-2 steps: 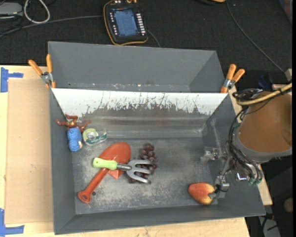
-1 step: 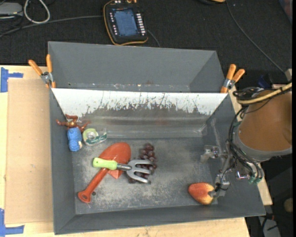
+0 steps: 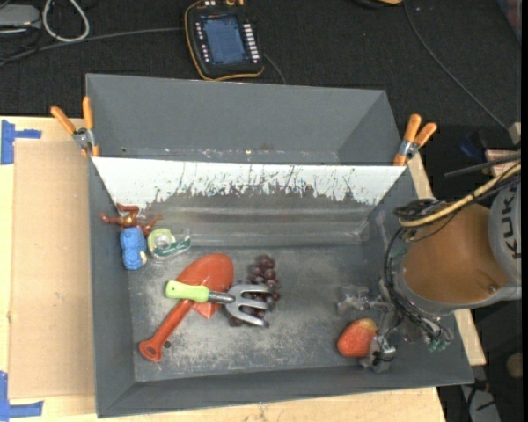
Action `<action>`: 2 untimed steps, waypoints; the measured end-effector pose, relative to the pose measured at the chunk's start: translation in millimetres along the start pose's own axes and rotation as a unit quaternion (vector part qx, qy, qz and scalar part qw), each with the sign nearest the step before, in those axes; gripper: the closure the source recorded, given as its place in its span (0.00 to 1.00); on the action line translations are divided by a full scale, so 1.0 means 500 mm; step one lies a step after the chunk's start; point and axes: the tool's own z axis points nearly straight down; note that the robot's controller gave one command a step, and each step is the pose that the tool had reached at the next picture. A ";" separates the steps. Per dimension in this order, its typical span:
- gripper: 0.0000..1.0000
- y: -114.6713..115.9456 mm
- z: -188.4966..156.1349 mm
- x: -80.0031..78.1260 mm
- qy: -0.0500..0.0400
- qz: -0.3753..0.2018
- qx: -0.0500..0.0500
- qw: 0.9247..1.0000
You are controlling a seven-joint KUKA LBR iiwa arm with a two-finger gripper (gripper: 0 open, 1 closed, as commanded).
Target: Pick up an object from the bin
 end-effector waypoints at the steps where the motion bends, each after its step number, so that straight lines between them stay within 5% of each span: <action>1: 0.00 0.011 -0.085 0.010 0.004 0.015 -0.001 1.000; 2: 0.00 -0.002 -0.057 0.019 0.003 0.107 -0.001 0.994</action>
Offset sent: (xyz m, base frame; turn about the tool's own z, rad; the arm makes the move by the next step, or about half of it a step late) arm -0.0088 -0.0031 0.0297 0.2129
